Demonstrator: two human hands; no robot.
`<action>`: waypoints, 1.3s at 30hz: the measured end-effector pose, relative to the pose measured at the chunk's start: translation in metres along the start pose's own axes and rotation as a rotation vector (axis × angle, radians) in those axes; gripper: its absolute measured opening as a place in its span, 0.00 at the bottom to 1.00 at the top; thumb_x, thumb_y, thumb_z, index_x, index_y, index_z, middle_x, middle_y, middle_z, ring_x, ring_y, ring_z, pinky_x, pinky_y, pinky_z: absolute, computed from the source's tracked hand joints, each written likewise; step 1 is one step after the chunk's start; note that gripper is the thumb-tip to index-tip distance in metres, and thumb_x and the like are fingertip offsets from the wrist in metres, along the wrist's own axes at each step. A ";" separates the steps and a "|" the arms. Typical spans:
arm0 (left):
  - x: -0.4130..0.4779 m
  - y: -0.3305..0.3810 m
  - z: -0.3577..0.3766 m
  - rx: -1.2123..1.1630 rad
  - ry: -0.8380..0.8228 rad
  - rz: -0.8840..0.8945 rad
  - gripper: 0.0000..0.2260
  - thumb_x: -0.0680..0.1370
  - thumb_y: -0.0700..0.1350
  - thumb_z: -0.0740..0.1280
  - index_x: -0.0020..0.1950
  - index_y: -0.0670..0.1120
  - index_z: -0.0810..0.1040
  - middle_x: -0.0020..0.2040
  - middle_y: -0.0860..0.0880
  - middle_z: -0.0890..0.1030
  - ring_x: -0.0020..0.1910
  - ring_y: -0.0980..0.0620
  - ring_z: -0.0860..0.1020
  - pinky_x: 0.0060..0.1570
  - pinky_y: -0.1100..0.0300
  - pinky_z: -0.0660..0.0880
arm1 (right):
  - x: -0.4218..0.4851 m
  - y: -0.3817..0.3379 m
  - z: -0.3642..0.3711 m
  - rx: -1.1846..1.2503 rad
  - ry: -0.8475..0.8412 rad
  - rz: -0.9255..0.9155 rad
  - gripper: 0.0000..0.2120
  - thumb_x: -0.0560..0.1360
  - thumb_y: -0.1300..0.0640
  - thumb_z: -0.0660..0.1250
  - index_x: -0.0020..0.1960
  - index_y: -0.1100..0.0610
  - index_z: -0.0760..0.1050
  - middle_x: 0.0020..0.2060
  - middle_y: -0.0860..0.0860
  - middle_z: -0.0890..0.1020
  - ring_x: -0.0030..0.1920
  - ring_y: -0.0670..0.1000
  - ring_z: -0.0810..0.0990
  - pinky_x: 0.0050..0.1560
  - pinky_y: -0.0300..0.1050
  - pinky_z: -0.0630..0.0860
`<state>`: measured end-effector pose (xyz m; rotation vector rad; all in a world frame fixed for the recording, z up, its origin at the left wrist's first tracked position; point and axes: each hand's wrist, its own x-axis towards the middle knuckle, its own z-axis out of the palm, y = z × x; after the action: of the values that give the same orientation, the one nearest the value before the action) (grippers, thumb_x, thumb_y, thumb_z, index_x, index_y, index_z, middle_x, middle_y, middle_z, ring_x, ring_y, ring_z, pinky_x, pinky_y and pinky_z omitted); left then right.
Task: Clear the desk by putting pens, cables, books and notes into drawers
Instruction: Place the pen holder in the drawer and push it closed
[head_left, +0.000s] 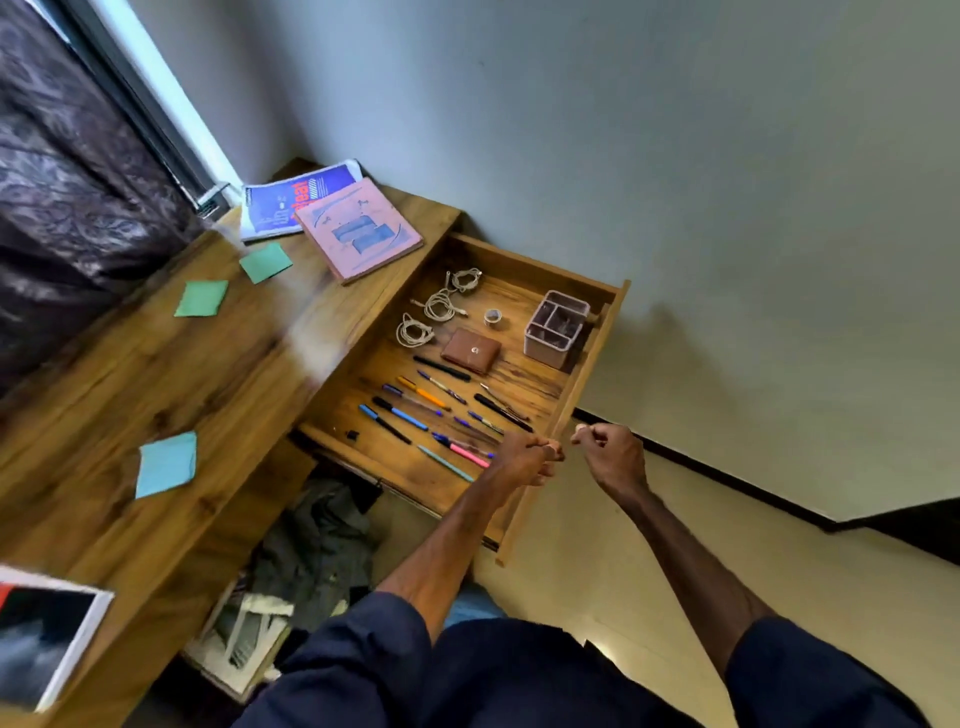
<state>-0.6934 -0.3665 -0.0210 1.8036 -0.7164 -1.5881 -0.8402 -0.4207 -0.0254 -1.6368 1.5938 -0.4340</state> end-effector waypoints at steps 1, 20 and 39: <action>-0.005 -0.002 0.007 -0.006 0.008 0.008 0.11 0.83 0.41 0.65 0.62 0.38 0.81 0.48 0.47 0.84 0.41 0.53 0.79 0.39 0.62 0.77 | -0.006 0.002 -0.006 0.000 -0.025 -0.004 0.14 0.81 0.51 0.64 0.44 0.54 0.85 0.36 0.50 0.84 0.35 0.45 0.78 0.32 0.38 0.67; 0.038 0.011 0.041 -0.516 0.120 -0.212 0.12 0.84 0.44 0.62 0.61 0.38 0.79 0.49 0.43 0.81 0.35 0.52 0.77 0.34 0.62 0.72 | 0.084 -0.009 0.004 0.090 -0.290 0.108 0.07 0.78 0.59 0.69 0.55 0.56 0.82 0.46 0.55 0.85 0.49 0.54 0.85 0.48 0.54 0.85; 0.097 0.047 0.084 -1.095 0.248 -0.600 0.33 0.80 0.66 0.58 0.74 0.42 0.68 0.60 0.38 0.82 0.56 0.43 0.83 0.62 0.43 0.75 | 0.214 0.005 -0.031 0.082 -0.537 0.352 0.17 0.77 0.55 0.69 0.59 0.68 0.79 0.51 0.62 0.85 0.48 0.57 0.86 0.50 0.49 0.84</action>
<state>-0.7644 -0.4781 -0.0555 1.3182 0.7794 -1.5507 -0.8338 -0.6320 -0.0692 -1.2368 1.3836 0.1194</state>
